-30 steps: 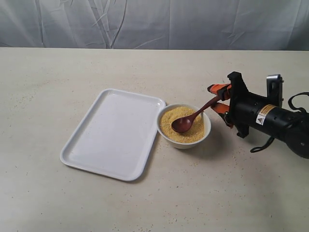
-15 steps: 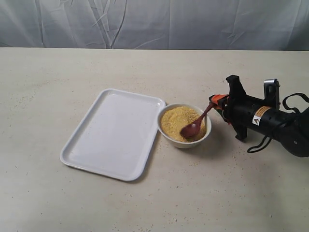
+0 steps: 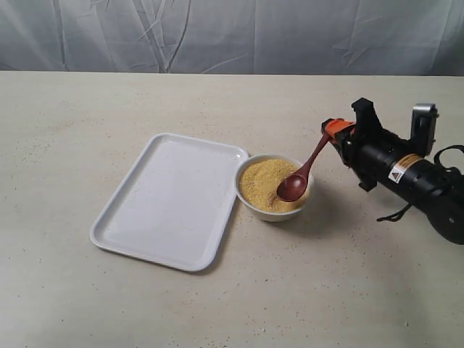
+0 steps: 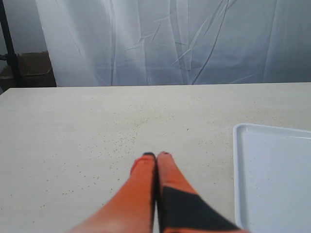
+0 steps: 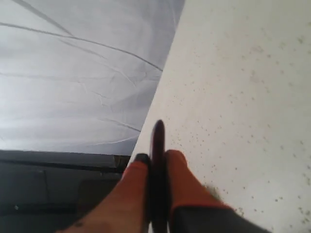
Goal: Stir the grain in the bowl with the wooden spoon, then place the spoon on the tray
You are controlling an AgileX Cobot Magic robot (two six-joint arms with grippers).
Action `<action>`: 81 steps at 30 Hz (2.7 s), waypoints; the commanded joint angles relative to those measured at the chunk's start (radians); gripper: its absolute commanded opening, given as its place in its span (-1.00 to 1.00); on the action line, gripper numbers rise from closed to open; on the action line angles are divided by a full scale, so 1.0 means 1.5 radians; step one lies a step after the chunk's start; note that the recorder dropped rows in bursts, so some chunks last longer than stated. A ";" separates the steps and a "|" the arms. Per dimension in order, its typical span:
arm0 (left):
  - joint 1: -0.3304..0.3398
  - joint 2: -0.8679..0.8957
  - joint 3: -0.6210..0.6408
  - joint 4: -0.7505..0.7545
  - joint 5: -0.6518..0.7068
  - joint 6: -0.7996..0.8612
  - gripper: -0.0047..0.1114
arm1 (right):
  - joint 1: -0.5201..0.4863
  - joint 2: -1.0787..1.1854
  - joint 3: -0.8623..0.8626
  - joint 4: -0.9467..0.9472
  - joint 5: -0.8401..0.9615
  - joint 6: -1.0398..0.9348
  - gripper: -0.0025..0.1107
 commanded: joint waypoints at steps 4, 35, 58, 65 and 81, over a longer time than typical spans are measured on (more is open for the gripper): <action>0.000 -0.004 0.002 0.000 -0.007 0.000 -0.92 | 0.005 -0.118 -0.001 -0.038 -0.020 -0.343 -0.97; 0.000 -0.004 0.002 0.000 -0.007 0.000 -0.92 | 0.118 -0.071 -0.128 -0.112 -0.020 -0.555 -0.97; 0.000 -0.004 0.002 0.000 -0.007 0.000 -0.92 | 0.119 -0.086 -0.128 -0.069 0.132 -0.668 -0.97; 0.000 -0.004 0.002 0.000 -0.007 0.000 -0.92 | 0.145 -0.044 -0.128 -0.121 0.050 -0.638 -0.97; 0.000 -0.004 0.002 0.000 -0.007 0.000 -0.92 | 0.145 -0.078 -0.128 -0.077 0.187 -0.695 -0.97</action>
